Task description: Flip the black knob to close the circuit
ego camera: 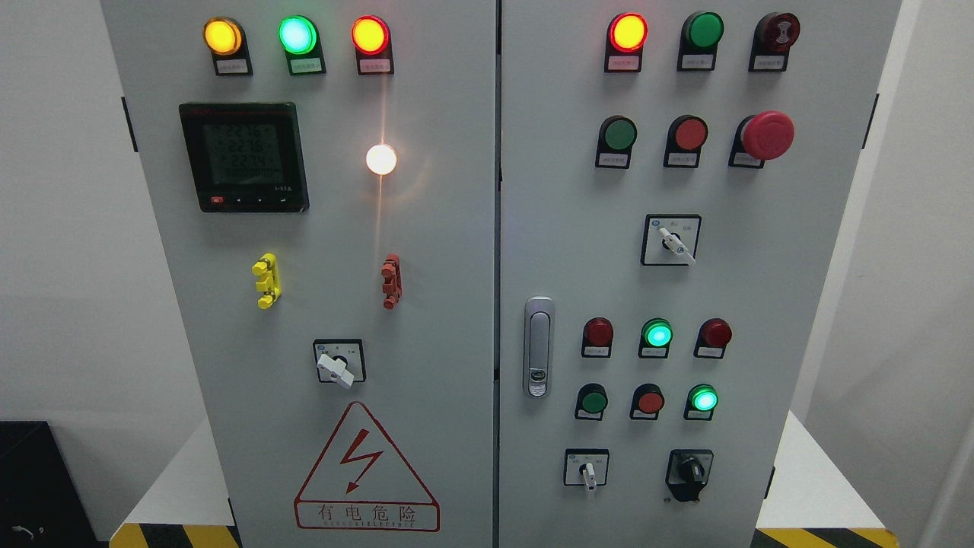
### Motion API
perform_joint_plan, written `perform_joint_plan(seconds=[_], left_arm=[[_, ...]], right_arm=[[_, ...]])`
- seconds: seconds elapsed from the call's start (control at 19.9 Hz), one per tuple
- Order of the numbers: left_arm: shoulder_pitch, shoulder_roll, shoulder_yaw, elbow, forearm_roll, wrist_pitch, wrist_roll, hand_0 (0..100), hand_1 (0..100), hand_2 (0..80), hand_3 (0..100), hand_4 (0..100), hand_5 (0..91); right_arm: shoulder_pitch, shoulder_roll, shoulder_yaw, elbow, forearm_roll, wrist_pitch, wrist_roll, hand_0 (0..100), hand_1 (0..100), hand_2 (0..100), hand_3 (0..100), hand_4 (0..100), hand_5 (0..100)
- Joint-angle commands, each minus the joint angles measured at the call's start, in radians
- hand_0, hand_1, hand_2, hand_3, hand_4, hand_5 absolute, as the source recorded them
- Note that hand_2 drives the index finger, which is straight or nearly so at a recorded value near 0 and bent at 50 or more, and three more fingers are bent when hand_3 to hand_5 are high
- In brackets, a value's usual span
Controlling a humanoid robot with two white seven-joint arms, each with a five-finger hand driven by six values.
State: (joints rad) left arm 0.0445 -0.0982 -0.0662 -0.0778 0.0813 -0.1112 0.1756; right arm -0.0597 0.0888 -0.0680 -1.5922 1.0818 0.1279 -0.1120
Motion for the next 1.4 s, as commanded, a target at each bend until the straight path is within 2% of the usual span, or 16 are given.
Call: perform_joint_plan(seconds=[0.0, 0.2, 0.35, 1.05, 1.2, 1.35], left_arm=[[0.0, 0.0, 0.0, 0.001, 0.0, -0.001, -0.001, 12, 56, 0.0, 0, 0, 0.0], [0.0, 0.0, 0.0, 0.001, 0.0, -0.001, -0.001, 12, 56, 0.0, 0, 0, 0.0], [0.0, 0.0, 0.0, 0.0, 0.0, -0.001, -0.001, 12, 56, 0.0, 0, 0, 0.0], [0.0, 0.0, 0.0, 0.0, 0.0, -0.001, -0.001, 12, 56, 0.0, 0, 0, 0.0], [0.0, 0.0, 0.0, 0.0, 0.0, -0.001, -0.001, 12, 56, 0.0, 0, 0, 0.0], [0.0, 0.0, -0.001, 0.0, 0.0, -0.001, -0.001, 12, 56, 0.0, 0, 0, 0.0]], right_arm=[[-0.038, -0.004, -0.026, -0.029, 0.012, 0.018, 0.008, 0, 1, 93, 100, 98, 96], [-0.061, -0.004, -0.019, -0.025, 0.035, 0.03, 0.009, 0, 1, 93, 100, 98, 97], [-0.068, -0.003, -0.019, -0.028, 0.036, 0.033, 0.037, 0, 1, 93, 100, 98, 97], [-0.111, -0.007, -0.015, -0.022, 0.055, 0.053, 0.046, 0, 2, 93, 100, 98, 97], [-0.111, -0.007, -0.013, -0.022, 0.056, 0.07, 0.063, 0, 2, 93, 100, 98, 97], [-0.111, -0.02, -0.01, -0.023, 0.056, 0.075, 0.063, 0, 2, 93, 100, 98, 97]])
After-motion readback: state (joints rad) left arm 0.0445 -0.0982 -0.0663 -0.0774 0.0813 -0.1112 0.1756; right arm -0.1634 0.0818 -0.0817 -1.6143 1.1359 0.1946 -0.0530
